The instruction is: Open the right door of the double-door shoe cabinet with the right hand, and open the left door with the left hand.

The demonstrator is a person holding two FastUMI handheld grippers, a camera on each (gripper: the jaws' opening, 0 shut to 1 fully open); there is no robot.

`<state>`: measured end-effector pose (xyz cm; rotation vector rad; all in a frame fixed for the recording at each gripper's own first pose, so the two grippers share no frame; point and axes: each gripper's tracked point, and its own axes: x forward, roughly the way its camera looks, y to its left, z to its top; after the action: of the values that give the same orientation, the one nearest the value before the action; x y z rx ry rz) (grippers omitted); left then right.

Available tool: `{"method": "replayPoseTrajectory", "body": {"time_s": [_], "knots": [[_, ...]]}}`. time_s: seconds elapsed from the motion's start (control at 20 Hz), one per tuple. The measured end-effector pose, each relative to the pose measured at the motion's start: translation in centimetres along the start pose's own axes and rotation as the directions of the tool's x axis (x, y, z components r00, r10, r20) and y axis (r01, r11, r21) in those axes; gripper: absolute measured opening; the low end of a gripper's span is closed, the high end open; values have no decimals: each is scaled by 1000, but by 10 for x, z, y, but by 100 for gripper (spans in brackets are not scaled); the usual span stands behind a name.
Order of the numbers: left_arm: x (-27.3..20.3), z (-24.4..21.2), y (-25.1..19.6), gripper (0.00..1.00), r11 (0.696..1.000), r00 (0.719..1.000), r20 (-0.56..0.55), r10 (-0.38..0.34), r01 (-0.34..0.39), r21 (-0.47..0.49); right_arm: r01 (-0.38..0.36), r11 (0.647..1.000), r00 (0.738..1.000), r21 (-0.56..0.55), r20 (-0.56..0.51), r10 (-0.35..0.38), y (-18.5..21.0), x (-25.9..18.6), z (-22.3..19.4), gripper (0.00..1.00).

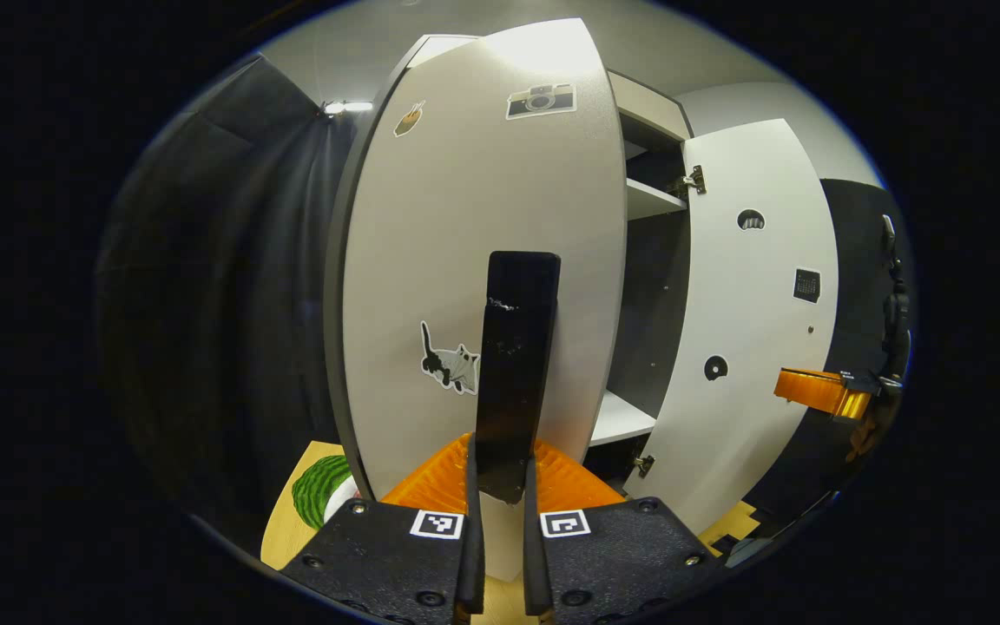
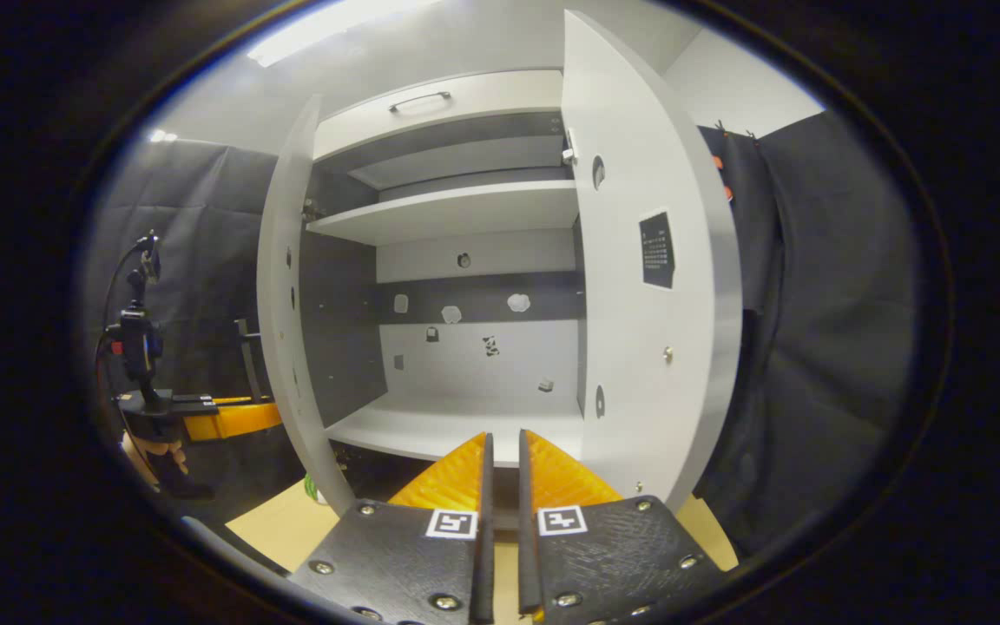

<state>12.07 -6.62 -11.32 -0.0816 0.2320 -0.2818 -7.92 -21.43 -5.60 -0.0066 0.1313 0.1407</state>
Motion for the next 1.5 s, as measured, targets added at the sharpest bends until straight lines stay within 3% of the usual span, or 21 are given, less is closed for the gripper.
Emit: {"method": "replayPoseTrajectory", "body": {"time_s": [0.9, 1.5], "knots": [[-15, 2, 10, 18, 986, 986, 12, -165, 164, 41, -84, 996, 996, -40, -41, 82, 29, 16, -14, 11], [-27, 2, 22, 22, 948, 954, 15, -300, 296, 113, -111, 992, 992, -55, -63, 108, 42, 25, -23, 11]]}}
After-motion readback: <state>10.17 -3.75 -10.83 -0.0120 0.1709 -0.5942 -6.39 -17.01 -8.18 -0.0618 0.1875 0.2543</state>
